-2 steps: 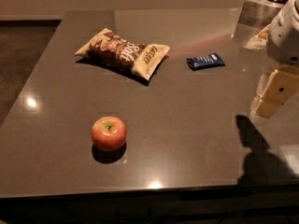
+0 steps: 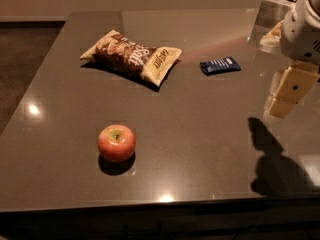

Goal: Move rxbar blueberry near brown chip bag

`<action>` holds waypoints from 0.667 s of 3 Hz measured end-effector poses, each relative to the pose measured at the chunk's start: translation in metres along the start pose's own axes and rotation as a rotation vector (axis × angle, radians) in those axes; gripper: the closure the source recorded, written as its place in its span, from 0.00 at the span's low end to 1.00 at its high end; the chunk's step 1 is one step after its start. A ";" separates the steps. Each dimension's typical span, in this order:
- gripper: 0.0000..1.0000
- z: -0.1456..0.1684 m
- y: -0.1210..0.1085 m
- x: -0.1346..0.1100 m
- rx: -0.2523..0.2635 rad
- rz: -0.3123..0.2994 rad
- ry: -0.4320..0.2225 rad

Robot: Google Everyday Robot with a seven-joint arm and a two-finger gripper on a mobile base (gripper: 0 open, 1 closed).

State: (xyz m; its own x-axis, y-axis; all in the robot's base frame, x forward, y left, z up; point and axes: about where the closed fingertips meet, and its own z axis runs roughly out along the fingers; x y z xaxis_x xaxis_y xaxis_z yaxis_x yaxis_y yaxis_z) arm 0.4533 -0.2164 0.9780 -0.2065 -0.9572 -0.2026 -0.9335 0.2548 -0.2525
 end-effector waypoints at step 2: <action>0.00 0.019 -0.066 -0.009 -0.031 -0.020 -0.015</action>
Offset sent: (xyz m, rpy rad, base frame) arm 0.1192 -0.0130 0.0015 0.0220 0.0664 0.0571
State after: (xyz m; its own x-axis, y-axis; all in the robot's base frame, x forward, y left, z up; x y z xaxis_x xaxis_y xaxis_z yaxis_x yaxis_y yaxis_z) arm 0.5225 -0.2223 0.9786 -0.1830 -0.9600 -0.2120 -0.9460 0.2306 -0.2277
